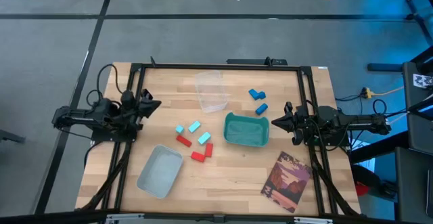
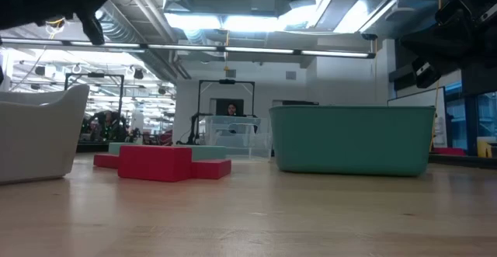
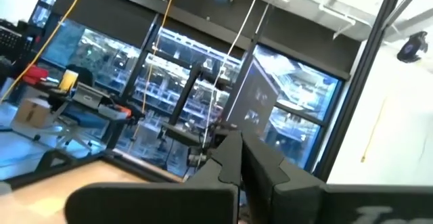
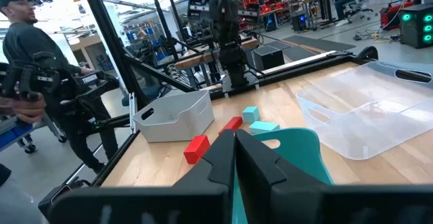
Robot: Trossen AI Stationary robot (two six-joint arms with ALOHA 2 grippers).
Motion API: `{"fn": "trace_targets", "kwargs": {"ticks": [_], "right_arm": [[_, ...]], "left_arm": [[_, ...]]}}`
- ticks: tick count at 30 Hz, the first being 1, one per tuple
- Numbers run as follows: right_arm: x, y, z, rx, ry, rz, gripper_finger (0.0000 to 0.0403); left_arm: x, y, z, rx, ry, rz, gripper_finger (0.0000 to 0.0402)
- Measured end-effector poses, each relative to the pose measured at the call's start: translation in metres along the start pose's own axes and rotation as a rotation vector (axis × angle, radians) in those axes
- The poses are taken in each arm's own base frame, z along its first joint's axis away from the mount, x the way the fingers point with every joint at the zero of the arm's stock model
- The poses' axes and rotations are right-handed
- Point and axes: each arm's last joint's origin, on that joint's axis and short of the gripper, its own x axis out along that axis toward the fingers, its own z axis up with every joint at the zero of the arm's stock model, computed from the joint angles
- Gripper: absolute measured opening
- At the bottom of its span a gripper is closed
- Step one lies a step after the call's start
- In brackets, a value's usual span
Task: Sort & place blocks by color
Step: Put the light blue block into the transparent bin
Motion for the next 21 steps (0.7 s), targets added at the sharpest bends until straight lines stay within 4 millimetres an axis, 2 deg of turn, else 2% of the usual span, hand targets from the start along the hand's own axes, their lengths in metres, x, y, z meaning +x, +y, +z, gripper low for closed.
{"fn": "trace_targets", "kwargs": {"ticks": [4,7,15,21], "right_arm": [[0.000,0.000,0.000,0.000,0.000,0.000,0.0018],[0.000,0.000,0.000,0.000,0.001,0.000,0.0018],[0.000,0.000,0.000,0.000,0.001,0.000,0.0018],[0.000,0.000,0.000,0.000,0.000,0.000,0.0018]], "left_arm": [[0.011,-0.008,0.014,-0.013,0.010,0.010,0.0019],[0.029,-0.015,0.022,-0.005,0.069,0.029,0.0047],[0.096,-0.042,0.041,0.029,0.365,0.017,0.0124],[0.145,-0.062,0.051,0.099,0.655,0.044,0.0153]]}}
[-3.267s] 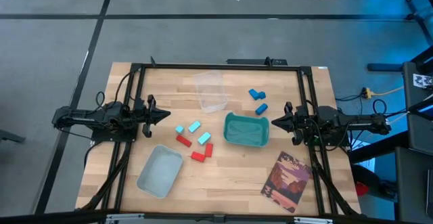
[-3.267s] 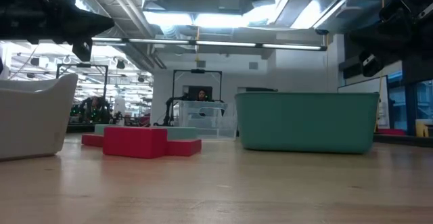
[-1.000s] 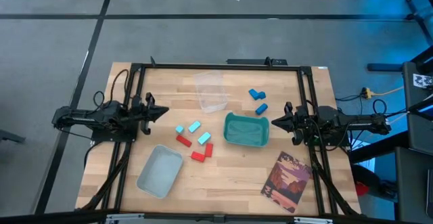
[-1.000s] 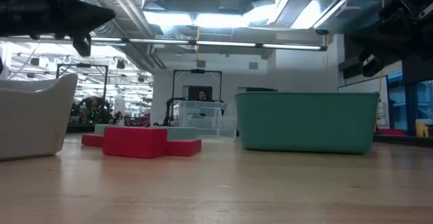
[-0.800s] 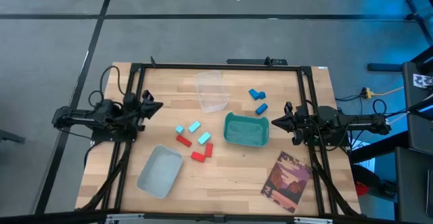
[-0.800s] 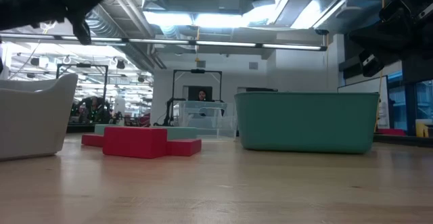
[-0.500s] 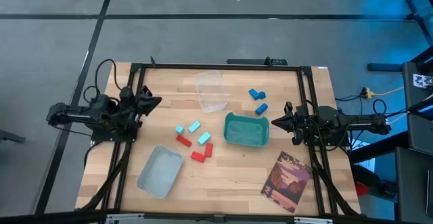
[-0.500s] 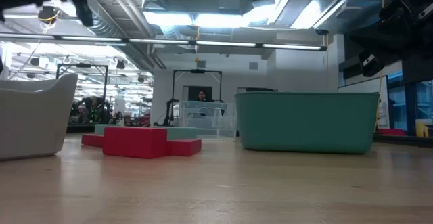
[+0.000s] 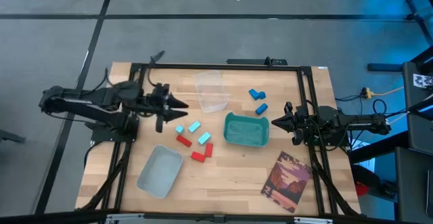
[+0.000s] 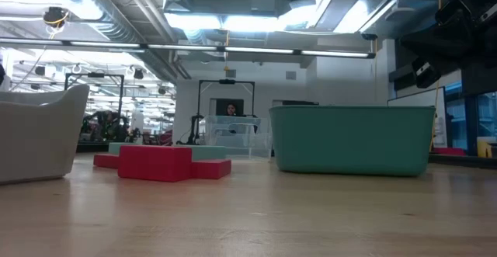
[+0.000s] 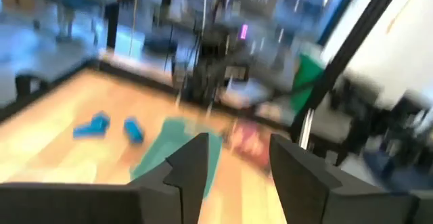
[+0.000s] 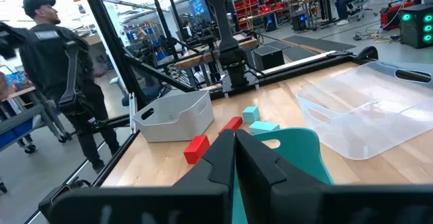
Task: Sort & place blocks by color
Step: Put the light blue block into the transparent bin
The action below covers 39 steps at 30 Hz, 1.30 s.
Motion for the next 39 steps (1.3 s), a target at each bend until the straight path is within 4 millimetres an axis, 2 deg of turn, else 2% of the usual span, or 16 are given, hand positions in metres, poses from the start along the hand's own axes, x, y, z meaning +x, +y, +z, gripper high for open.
{"fn": "trace_targets", "kwargs": {"ticks": [2,6,11,16,21,27,31,35,39], "right_arm": [[0.000,0.000,0.000,0.000,0.000,0.000,0.0018],[0.000,0.000,0.000,0.000,0.000,0.000,0.0018],[0.000,0.000,0.000,0.000,0.000,-0.001,0.0018],[0.000,0.000,0.000,0.000,0.000,0.000,0.0018],[0.000,0.000,0.000,0.000,0.000,0.000,0.0018],[0.000,0.000,0.000,0.000,0.000,-0.001,0.0018],[0.000,0.000,0.000,0.000,0.000,0.000,0.0018],[0.000,0.000,0.000,0.000,-0.001,0.000,0.0018],[0.000,0.000,0.000,0.000,-0.001,0.000,0.0018]], "left_arm": [[0.005,-0.008,0.015,0.045,0.078,0.010,0.0156],[0.012,-0.019,0.031,0.192,0.300,0.042,0.0157],[0.014,-0.027,0.038,0.383,0.545,0.035,0.0157],[0.015,-0.022,0.021,0.493,0.785,0.030,0.0157],[0.025,-0.012,-0.008,0.583,0.941,0.001,0.0157],[0.033,0.007,-0.055,0.589,1.088,-0.048,0.0160],[0.039,0.022,-0.083,0.551,1.209,-0.043,0.0177],[0.051,0.031,-0.096,0.510,1.234,-0.049,0.0200],[0.067,0.039,-0.101,0.546,1.213,-0.061,0.0225]]}}
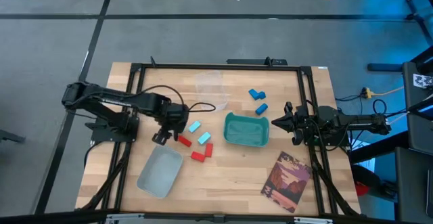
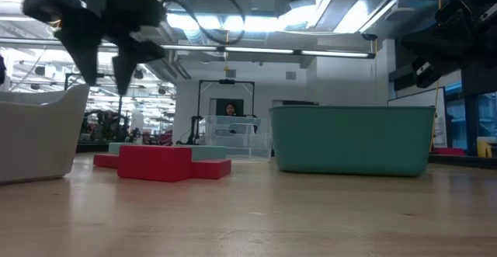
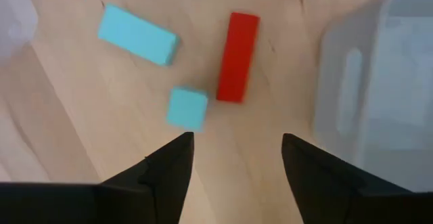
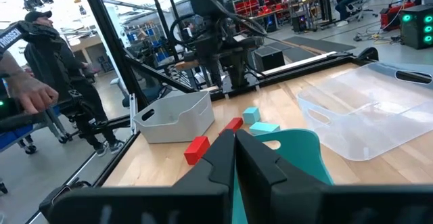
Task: Sort & place blocks by color
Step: Put the light blue block into the transparent bin
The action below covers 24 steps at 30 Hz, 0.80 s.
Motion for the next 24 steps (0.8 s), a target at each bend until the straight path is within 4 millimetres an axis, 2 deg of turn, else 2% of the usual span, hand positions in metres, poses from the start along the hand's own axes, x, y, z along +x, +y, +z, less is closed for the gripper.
{"fn": "trace_targets", "kwargs": {"ticks": [11,24], "right_arm": [[0.000,0.000,0.000,0.000,0.000,0.000,0.0018],[0.000,0.000,0.000,0.000,0.001,0.000,0.0018]], "left_arm": [[0.038,0.017,0.010,0.095,0.092,-0.025,0.0276],[0.065,0.022,0.014,0.140,0.185,-0.007,0.0276]]}}
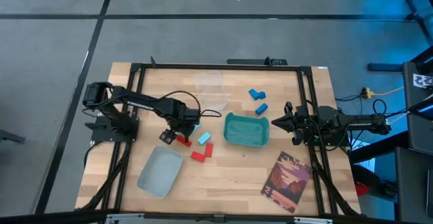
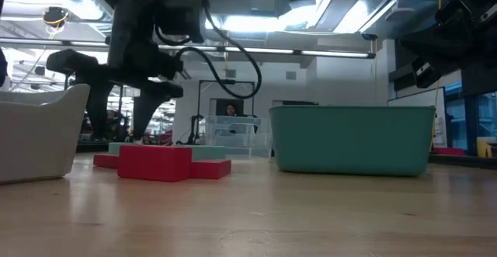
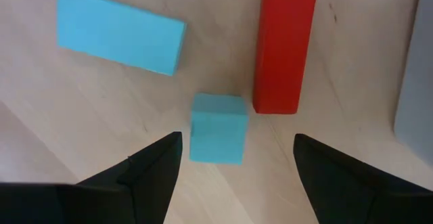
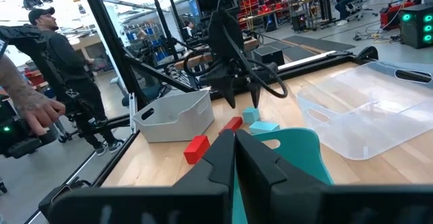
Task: Sort & place blocks by color
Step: Put the light blue block into the transparent bin
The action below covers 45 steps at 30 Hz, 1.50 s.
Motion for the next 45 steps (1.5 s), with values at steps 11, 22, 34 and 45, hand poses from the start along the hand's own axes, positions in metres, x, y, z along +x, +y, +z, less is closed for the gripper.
{"fn": "trace_targets", "kwargs": {"ticks": [11,22,34,45], "right_arm": [[0.000,0.000,0.000,0.000,0.000,0.000,0.0018],[0.000,0.000,0.000,0.000,0.000,0.000,0.0018],[0.000,0.000,0.000,0.000,0.000,0.000,0.0018],[0.000,0.000,0.000,0.000,0.000,0.000,0.0018]], "left_arm": [[0.021,0.000,-0.010,0.001,0.029,0.041,0.0276],[0.026,0.000,-0.010,0.002,0.002,0.053,0.0276],[0.026,0.001,-0.008,0.005,-0.021,0.062,0.0275],[0.025,0.002,-0.007,0.007,-0.025,0.071,0.0275]]}}
